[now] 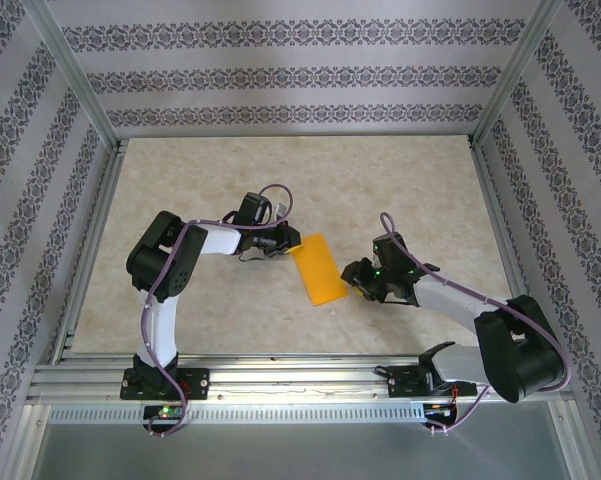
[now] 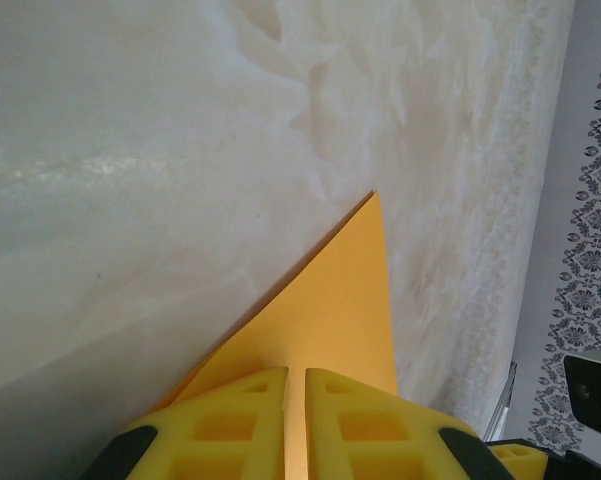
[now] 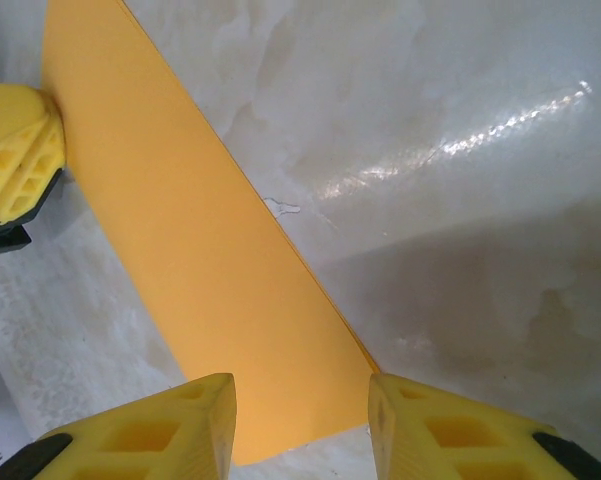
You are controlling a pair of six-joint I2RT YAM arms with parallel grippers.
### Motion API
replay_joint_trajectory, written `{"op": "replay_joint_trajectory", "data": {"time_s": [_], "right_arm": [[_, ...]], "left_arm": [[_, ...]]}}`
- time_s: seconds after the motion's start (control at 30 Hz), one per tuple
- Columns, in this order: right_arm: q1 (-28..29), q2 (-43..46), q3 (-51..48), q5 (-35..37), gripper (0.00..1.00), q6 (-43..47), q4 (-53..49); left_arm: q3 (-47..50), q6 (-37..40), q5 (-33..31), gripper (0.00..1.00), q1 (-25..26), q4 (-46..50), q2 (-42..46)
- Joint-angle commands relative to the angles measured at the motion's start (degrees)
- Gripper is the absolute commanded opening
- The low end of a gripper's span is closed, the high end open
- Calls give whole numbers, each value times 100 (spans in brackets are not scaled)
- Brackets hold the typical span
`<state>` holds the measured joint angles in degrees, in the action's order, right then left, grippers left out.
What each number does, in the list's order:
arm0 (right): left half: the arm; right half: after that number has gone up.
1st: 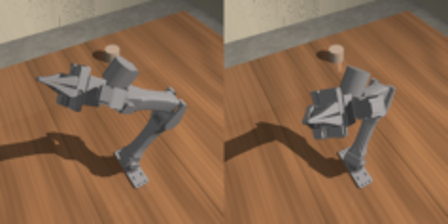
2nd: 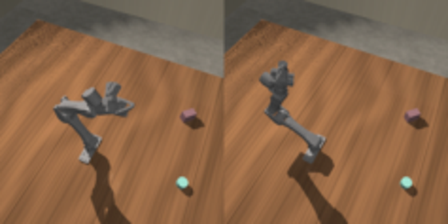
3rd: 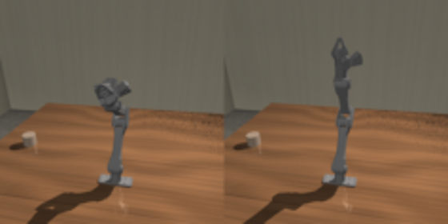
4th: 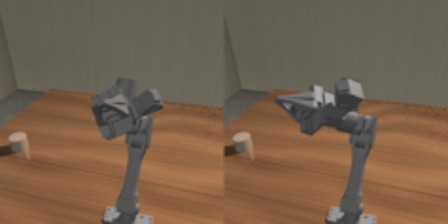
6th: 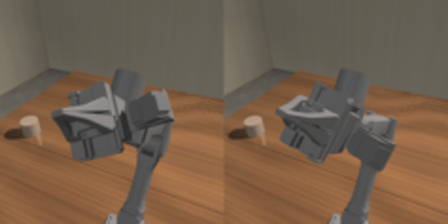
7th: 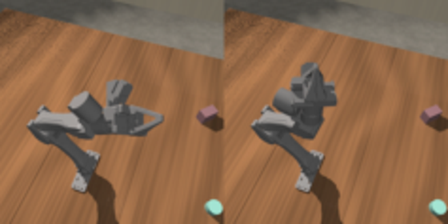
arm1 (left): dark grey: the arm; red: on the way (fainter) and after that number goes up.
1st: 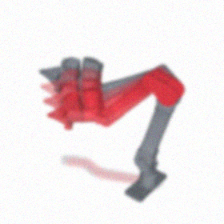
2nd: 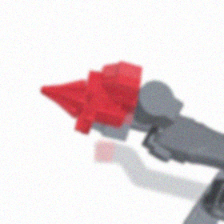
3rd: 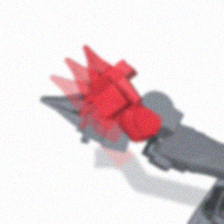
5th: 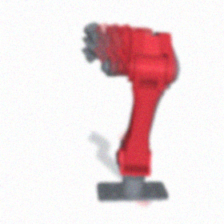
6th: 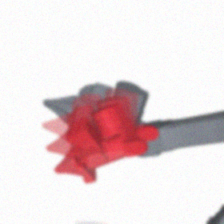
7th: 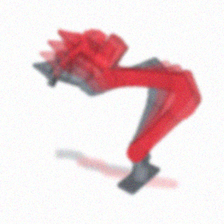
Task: Fold a paper plane with a square sheet of paper (pick it up from the middle)
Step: Fold the triangle a second time at the center of the table.
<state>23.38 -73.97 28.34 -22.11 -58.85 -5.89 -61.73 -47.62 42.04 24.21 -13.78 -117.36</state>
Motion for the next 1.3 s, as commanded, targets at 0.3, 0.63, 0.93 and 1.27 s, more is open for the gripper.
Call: {"op": "replay_joint_trajectory", "data": {"time_s": [0.3, 0.63, 0.93, 1.27], "right_arm": [[-17, -492, -12, -356, 40, 18, 167], [26, -472, 23, -567, 39, -46, 410], [-52, -614, 204, -898, 40, 271, 613], [-241, -1249, 609, -1586, 40, 677, 960]], "left_arm": [[50, 42, 59, 12, -91, 552, -59], [37, 51, 75, 12, -92, 568, -72], [-168, 242, 443, 12, -82, 634, -229], [-402, 534, 643, 12, -70, 866, -314]]}}
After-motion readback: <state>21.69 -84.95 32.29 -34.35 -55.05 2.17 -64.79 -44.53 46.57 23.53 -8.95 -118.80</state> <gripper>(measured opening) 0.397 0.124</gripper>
